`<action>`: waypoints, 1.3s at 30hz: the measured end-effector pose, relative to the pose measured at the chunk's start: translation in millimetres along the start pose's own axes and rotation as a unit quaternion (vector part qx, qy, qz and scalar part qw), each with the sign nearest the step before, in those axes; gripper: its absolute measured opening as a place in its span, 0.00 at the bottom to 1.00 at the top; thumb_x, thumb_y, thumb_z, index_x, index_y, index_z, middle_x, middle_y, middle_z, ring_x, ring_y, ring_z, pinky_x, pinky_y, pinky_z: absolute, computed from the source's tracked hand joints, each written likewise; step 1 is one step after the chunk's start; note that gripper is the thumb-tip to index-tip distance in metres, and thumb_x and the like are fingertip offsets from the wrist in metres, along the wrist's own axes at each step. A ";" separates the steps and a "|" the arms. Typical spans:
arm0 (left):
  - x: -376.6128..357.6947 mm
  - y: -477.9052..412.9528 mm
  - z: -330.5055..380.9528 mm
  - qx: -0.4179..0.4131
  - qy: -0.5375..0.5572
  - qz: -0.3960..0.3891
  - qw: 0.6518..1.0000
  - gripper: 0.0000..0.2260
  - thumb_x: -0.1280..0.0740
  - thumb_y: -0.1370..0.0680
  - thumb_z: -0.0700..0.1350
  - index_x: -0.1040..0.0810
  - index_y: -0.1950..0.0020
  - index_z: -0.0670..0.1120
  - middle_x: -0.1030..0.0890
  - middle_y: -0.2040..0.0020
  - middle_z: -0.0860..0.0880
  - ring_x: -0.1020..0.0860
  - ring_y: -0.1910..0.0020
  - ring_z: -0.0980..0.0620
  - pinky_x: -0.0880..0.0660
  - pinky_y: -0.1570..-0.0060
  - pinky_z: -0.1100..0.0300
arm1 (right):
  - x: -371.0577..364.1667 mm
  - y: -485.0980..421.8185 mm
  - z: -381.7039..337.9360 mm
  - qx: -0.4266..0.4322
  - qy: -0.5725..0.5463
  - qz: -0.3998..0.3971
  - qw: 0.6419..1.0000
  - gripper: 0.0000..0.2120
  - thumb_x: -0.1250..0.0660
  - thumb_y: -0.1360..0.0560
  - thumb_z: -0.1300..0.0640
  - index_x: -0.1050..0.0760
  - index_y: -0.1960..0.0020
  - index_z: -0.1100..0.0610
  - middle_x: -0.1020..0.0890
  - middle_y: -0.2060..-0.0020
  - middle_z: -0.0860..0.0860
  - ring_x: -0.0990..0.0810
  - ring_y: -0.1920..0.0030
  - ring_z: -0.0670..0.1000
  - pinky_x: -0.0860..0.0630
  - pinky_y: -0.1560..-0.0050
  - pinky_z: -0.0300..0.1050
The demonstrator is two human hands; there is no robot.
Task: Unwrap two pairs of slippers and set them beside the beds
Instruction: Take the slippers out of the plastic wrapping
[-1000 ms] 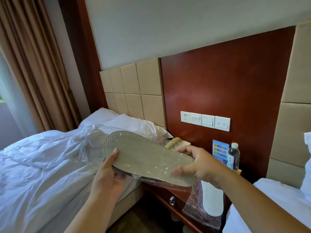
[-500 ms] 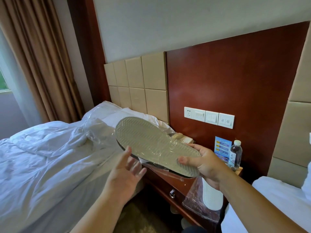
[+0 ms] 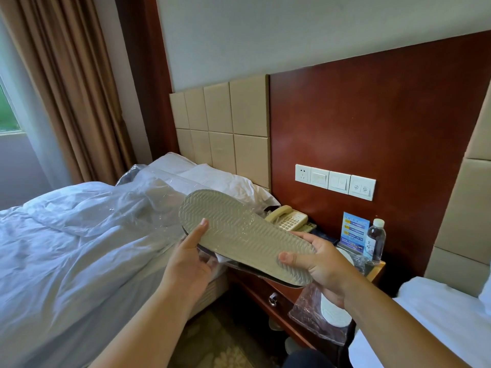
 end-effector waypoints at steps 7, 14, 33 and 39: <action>1.3 3.9 -17.7 0.011 -0.045 -0.008 0.999 0.26 0.23 0.32 0.41 0.25 0.36 0.40 0.14 0.49 0.42 0.14 0.58 0.45 0.19 0.65 0.52 | -2.2 0.3 9.4 -0.014 -0.001 0.005 1.000 0.38 0.15 0.47 0.59 0.24 0.40 0.54 0.14 0.49 0.57 0.15 0.48 0.59 0.18 0.51 0.52; 15.7 -8.9 17.1 -0.044 -0.095 -0.028 0.994 0.18 0.27 0.28 0.42 0.21 0.40 0.43 0.14 0.50 0.43 0.15 0.58 0.47 0.18 0.64 0.54 | 6.5 4.8 6.0 -0.018 -0.011 0.011 1.000 0.32 0.19 0.44 0.64 0.23 0.41 0.56 0.14 0.51 0.58 0.15 0.50 0.59 0.17 0.53 0.53; 39.6 -31.6 18.0 -0.051 -0.046 0.064 0.996 0.23 0.28 0.25 0.37 0.28 0.32 0.45 0.15 0.46 0.43 0.15 0.56 0.47 0.18 0.52 0.48 | 13.8 6.3 13.8 -0.029 0.018 0.035 0.999 0.30 0.20 0.43 0.65 0.23 0.42 0.57 0.14 0.54 0.58 0.14 0.55 0.60 0.18 0.64 0.49; 63.0 -43.7 23.2 -0.093 -0.054 0.119 0.987 0.18 0.30 0.24 0.33 0.27 0.38 0.48 0.16 0.55 0.43 0.16 0.61 0.49 0.18 0.62 0.53 | 34.8 5.7 21.8 -0.042 0.028 0.071 0.996 0.25 0.23 0.40 0.67 0.22 0.44 0.61 0.14 0.55 0.61 0.14 0.57 0.61 0.17 0.65 0.49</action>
Point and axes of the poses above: each hand's wrist, its own y-axis away from the middle knuckle, its own x-axis out of the back of the hand, z = x × y, the point moved 4 cm from there along -y, towards the middle knuckle
